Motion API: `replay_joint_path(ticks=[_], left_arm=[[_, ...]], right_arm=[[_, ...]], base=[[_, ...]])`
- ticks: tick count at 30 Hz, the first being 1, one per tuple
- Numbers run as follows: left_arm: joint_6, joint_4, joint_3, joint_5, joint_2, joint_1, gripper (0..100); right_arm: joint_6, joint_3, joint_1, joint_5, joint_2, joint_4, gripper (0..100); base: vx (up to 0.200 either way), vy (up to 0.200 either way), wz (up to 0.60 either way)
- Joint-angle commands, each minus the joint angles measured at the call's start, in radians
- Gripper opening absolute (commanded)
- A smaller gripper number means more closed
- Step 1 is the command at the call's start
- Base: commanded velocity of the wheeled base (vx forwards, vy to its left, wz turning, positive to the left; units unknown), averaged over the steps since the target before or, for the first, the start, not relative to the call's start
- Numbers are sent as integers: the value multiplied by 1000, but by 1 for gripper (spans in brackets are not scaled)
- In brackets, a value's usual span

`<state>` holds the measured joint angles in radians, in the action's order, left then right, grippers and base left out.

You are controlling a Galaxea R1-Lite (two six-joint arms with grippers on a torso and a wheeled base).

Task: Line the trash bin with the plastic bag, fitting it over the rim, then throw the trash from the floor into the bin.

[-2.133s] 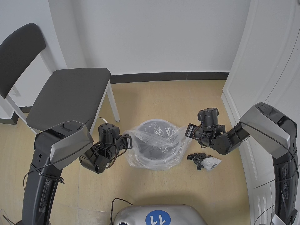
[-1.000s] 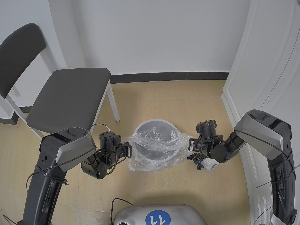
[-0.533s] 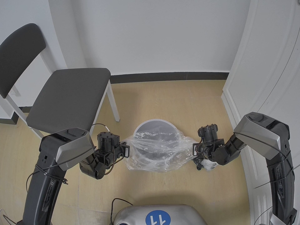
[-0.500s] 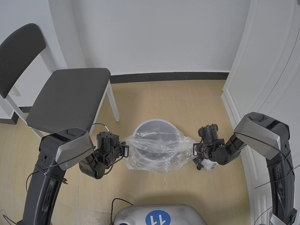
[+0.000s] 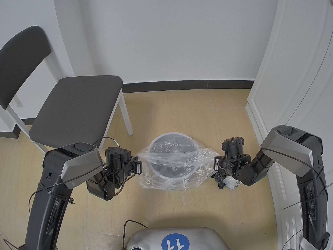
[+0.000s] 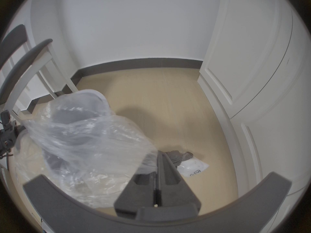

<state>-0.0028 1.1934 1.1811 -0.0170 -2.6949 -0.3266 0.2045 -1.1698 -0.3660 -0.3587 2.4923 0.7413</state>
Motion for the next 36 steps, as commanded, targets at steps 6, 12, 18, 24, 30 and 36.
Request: replay_joint_path(ticks=[6, 12, 18, 24, 30, 36], left_arm=[[-2, 31, -6, -1, 15, -51, 0], [-2, 31, -6, -1, 15, -51, 0], [-2, 31, 0, -1, 13, -51, 0], [-2, 32, -3, 0, 13, -46, 0], [-2, 32, -8, -1, 15, -46, 0], [-3, 41, -115, 19, 89, -46, 100]], right_arm=[[-39, 119, -53, 35, -69, 102, 0], [-105, 213, -25, 109, -124, 122, 100], [-208, 378, 39, 340, -288, 122, 100], [-232, 476, 154, 739, -451, 113, 100], [-102, 463, 168, 899, -463, 125, 100], [43, 386, -24, 532, -420, 204, 100]], base=[[0, 0, 0], [0, 0, 0], [0, 0, 0], [0, 0, 0], [0, 0, 0], [0, 0, 0]])
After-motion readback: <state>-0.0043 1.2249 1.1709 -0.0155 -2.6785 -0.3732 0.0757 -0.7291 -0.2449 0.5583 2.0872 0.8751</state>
